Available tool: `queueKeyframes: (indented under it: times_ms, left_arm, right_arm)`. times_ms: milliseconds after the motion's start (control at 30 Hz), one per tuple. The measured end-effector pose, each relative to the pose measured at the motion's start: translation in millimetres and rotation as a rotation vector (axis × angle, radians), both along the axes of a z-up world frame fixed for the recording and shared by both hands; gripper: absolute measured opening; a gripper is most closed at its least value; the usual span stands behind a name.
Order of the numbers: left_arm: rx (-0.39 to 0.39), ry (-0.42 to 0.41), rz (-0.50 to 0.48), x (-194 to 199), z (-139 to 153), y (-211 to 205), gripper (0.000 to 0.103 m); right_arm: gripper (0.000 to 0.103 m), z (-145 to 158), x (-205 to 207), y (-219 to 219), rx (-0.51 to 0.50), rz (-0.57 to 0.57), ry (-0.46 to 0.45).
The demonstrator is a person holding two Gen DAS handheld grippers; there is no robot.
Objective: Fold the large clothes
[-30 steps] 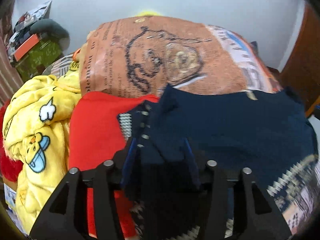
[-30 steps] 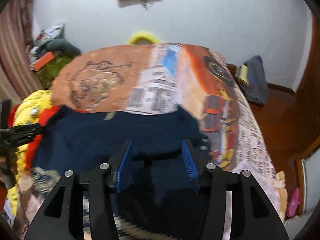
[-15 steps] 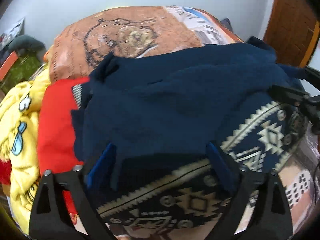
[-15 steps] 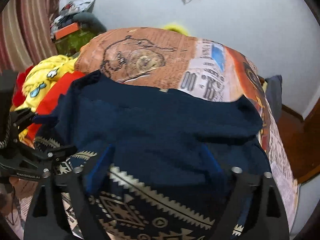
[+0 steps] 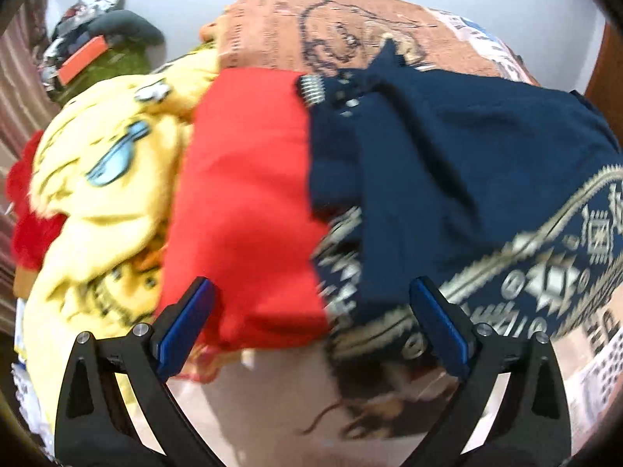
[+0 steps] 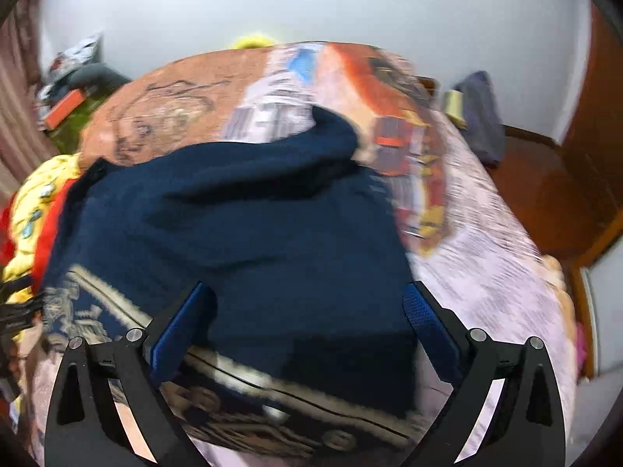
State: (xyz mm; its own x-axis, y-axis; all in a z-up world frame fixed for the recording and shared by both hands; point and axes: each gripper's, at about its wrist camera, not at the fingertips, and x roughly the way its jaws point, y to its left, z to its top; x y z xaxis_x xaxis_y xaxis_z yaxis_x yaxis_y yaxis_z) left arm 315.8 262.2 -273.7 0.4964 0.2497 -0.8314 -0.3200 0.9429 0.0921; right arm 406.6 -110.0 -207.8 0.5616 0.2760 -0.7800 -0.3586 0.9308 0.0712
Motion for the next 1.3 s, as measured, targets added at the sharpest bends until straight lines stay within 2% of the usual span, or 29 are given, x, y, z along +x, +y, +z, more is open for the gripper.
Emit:
queueKeyframes:
  times_ms: [167,300,467,567,667,800,833,933,1067,1167,1300]
  left_arm:
    - [0.001,0.008,0.045,-19,2,13,0.101]
    - [0.031,-0.009,0.06,-24,19,12,0.101]
    - [0.001,-0.126,0.068,-37,58,2,0.101]
    - [-0.032,-0.23,0.095,-50,82,-7,0.101]
    - [-0.126,-0.286,0.098,-52,90,-13,0.101]
    - [-0.349,-0.268,0.08,-47,76,-21,0.101]
    - [-0.439,-0.251,0.082,-45,66,-20,0.101]
    - [-0.617,-0.209,0.089,-41,39,-20,0.101]
    - [-0.803,-0.165,0.115,-36,6,-22,0.101]
    - [-0.908,-0.179,0.143,-33,-15,-18,0.1]
    - [-0.956,-0.24,0.147,-24,-21,-12,0.1]
  right_arm:
    - [0.099,4,-6,-23,0.02,-0.037,0.029]
    - [0.099,16,-14,-31,0.043,-0.055,0.018]
    - [0.099,43,-29,-22,0.062,-0.012,-0.04]
    - [0.099,61,-43,-12,0.083,0.033,-0.097]
    - [0.099,70,-55,5,0.123,0.093,-0.113]
    - [0.099,61,-63,31,0.128,0.167,-0.094]
    - [0.099,56,-62,36,0.117,0.176,-0.086]
    - [0.099,35,-62,54,0.061,0.218,-0.059]
    - [0.099,8,-60,66,-0.011,0.245,-0.004]
    - [0.099,-7,-57,65,-0.014,0.248,0.06]
    - [0.099,-8,-52,54,0.042,0.237,0.093]
